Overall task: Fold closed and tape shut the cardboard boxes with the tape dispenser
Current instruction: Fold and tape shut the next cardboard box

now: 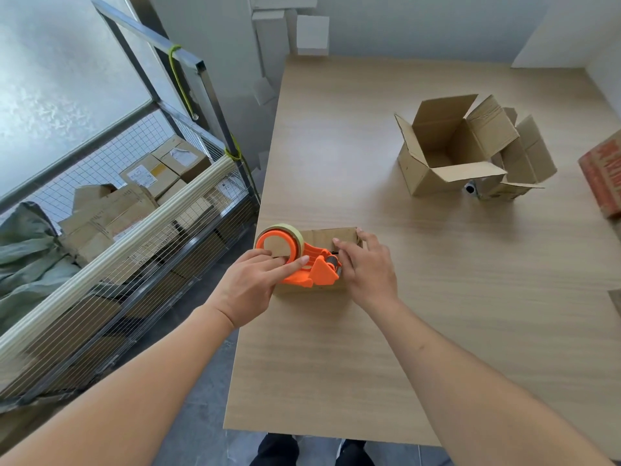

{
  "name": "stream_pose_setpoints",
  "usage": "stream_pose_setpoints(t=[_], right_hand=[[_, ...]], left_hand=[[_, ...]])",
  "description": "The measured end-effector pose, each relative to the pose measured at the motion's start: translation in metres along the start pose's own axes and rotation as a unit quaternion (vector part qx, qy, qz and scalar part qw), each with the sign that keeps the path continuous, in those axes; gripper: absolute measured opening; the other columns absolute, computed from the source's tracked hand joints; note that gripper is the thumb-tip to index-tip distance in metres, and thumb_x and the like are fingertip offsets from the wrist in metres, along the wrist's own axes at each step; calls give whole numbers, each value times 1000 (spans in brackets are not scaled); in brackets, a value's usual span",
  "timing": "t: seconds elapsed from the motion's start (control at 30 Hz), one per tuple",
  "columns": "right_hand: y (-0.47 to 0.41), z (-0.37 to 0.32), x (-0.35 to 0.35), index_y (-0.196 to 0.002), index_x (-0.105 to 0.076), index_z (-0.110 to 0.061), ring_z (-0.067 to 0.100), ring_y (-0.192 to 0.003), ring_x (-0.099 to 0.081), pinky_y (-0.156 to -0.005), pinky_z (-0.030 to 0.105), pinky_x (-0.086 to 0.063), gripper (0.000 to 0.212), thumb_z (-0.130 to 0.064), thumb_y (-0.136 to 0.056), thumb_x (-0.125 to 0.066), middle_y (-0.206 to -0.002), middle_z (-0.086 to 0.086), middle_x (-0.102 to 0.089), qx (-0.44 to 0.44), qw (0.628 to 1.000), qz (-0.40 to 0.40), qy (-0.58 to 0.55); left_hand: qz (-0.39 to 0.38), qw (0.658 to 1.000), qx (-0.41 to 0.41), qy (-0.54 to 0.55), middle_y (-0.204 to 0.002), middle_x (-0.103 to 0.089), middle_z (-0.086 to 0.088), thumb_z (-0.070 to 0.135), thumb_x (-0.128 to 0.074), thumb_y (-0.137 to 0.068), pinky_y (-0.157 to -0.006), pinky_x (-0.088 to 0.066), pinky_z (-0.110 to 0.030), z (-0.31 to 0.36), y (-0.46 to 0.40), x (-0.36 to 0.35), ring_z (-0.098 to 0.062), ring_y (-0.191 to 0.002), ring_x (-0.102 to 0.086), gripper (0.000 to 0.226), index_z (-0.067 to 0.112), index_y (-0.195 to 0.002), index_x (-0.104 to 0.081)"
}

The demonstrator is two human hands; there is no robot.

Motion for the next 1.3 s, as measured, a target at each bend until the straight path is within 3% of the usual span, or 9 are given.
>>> stream_pose_setpoints(t=[0.13,0.27,0.4,0.47,0.57,0.63,0.8,1.07,1.3], right_hand=[[-25,-2,21,-108,-75,-31,29,-111,-54,-94,35,-45,20,-35,-100,-58,-117,-2,-62,-33,997,50,-44],[-39,-27,26,-109,-75,-31,15,-106,-62,-95,39,-50,21,-34,-101,-56,-108,-9,-71,-37,983,23,-179],[-47,-73,28,-121,-72,-31,11,-118,-60,-108,41,-44,30,-21,-103,-50,-123,-10,-70,50,985,2,-163],[-48,-101,19,-133,-66,-30,13,-130,-53,-114,38,-40,47,-3,-103,-43,-138,-6,-61,118,976,-76,-165],[-46,-130,1,-140,-58,-39,20,-143,-40,-118,38,-37,62,7,-101,-43,-156,-4,-42,212,959,-183,-33],[-49,-136,-3,-134,-64,-40,23,-139,-47,-110,44,-46,61,7,-98,-54,-157,-6,-40,232,951,-202,17],[-54,-138,11,-110,-79,-22,17,-101,-70,-89,40,-59,29,-2,-96,-65,-129,-3,-67,254,957,-138,8],[-51,-129,21,-101,-78,-22,19,-94,-68,-78,38,-57,12,-18,-98,-67,-104,-6,-74,264,960,-95,14],[-52,-90,24,-98,-69,-24,23,-96,-67,-81,43,-55,12,-19,-98,-59,-100,-6,-75,169,983,-63,-41]], left_hand=[[-1,1000,-17,-2,-96,-71,4,-9,-68,-81,-96,-53,-43,4,-7,8,-26,-83,-68,64,23,-136,-66],[-3,1000,-11,-4,-90,-69,4,-9,-73,-78,-91,-55,-42,7,-14,11,-25,-80,-67,61,23,-130,-70],[-4,1000,-7,-22,-94,-70,7,-7,-72,-76,-96,-53,-39,7,-11,7,-23,-83,-67,63,28,-129,-71],[-5,1000,-7,-30,-99,-72,7,-6,-71,-76,-99,-50,-37,5,-9,4,-23,-85,-66,61,28,-126,-71],[-10,999,-8,-31,-106,-74,6,-5,-71,-77,-99,-48,-35,2,-9,1,-25,-87,-66,57,28,-123,-73],[-23,999,-7,-25,-109,-75,6,-4,-70,-78,-98,-49,-37,1,-9,0,-26,-88,-66,57,29,-124,-73],[-38,999,-6,-15,-107,-75,7,-1,-73,-80,-99,-50,-38,-1,-11,1,-26,-92,-68,51,28,-122,-74],[-50,999,-21,-9,-109,-74,5,-6,-71,-75,-100,-50,-39,0,-11,3,-27,-92,-69,55,27,-118,-74],[-87,995,-26,-27,-113,-68,3,6,-53,-94,-109,-43,-40,-12,-5,23,-25,-106,-63,65,30,-153,-44]])
Point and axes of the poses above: each hand's wrist, its own y-axis away from the middle knuckle, its own x-axis out of the back of the hand, z = x × y, the point moved 8 cm from there along -y, towards the middle knuckle
